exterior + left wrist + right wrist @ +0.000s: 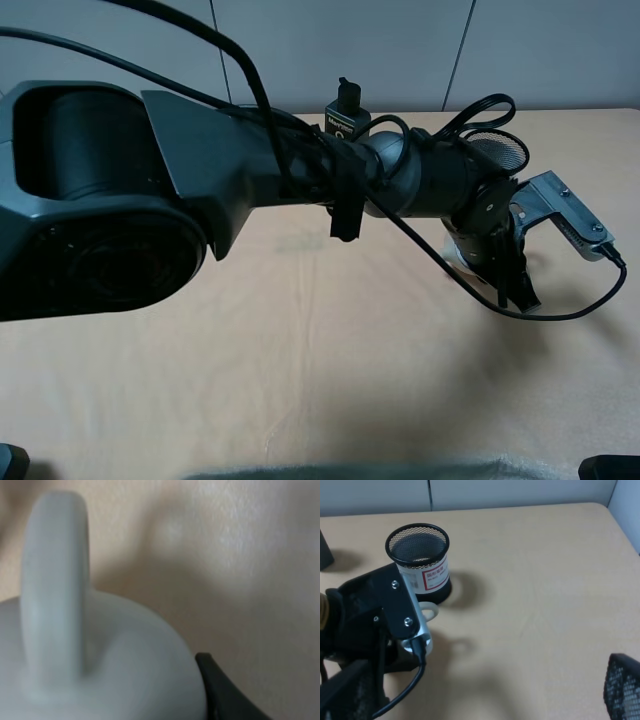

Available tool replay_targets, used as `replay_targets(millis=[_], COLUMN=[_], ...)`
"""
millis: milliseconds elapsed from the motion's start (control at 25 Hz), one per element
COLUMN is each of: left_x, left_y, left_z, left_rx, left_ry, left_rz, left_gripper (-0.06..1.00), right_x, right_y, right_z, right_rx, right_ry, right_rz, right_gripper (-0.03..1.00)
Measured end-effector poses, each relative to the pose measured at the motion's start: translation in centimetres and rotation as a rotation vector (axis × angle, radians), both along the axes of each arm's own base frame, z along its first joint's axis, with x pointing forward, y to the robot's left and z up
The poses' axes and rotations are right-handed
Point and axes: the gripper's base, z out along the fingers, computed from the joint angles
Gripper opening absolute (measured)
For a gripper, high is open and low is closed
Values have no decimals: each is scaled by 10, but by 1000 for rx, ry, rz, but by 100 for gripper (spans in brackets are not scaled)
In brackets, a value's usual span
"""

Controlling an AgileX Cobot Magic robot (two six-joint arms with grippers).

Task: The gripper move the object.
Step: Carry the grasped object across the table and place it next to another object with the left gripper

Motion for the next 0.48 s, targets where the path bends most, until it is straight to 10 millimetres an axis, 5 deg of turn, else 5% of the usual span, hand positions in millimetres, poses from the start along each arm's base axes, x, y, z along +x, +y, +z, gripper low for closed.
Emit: replay_targets(millis=[360, 480], left_x=[0, 0], left_y=[-2, -2], left_z=[2, 2], left_rx=[-34, -40], left_ry=[5, 17], left_rz=[12, 19], left_gripper=[21, 29], right_x=[0, 0], right_y=[0, 0], right_z=[0, 0], right_rx=[2, 2], right_ry=[0, 1], right_rz=[1, 1], right_gripper=[69, 69])
